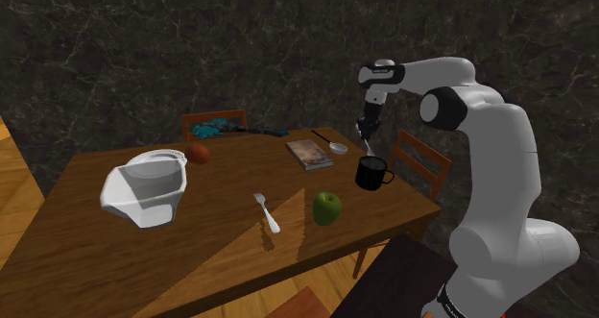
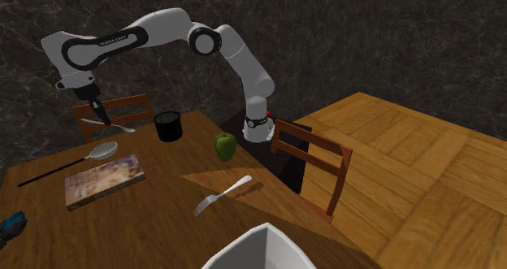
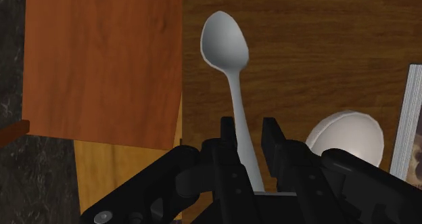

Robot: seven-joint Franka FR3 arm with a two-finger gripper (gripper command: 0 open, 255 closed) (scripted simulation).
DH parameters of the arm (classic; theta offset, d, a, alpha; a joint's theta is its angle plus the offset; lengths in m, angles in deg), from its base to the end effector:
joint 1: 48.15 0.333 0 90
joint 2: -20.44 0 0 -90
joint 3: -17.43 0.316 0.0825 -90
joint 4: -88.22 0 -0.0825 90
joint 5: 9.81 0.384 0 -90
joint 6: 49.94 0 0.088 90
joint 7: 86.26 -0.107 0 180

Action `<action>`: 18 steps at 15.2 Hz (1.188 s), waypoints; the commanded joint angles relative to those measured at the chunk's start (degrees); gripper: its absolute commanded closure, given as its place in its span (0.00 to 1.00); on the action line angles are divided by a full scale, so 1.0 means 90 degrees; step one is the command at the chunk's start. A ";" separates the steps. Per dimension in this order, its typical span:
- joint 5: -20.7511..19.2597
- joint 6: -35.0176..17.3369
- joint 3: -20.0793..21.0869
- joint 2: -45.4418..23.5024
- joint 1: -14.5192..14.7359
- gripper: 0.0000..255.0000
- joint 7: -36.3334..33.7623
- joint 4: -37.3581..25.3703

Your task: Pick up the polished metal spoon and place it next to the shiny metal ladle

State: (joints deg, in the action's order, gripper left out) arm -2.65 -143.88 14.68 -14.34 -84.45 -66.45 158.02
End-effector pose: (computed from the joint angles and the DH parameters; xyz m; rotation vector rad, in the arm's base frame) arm 0.5622 -0.4295 0.4080 -2.9176 0.5158 0.1698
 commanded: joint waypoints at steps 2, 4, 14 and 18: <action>0.0005 -0.0231 0.0000 -0.0046 0.0004 1.00 0.0024 0.0186; 0.0008 -0.0385 0.0001 -0.0073 0.0007 1.00 0.0040 0.0314; 0.0025 -0.0879 0.0006 -0.0207 0.0016 1.00 0.0089 0.0676; 0.0025 -0.0878 0.0006 -0.0207 0.0016 1.00 0.0089 0.0676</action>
State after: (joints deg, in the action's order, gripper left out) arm -2.42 -151.79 14.73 -16.18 -84.30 -65.65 164.09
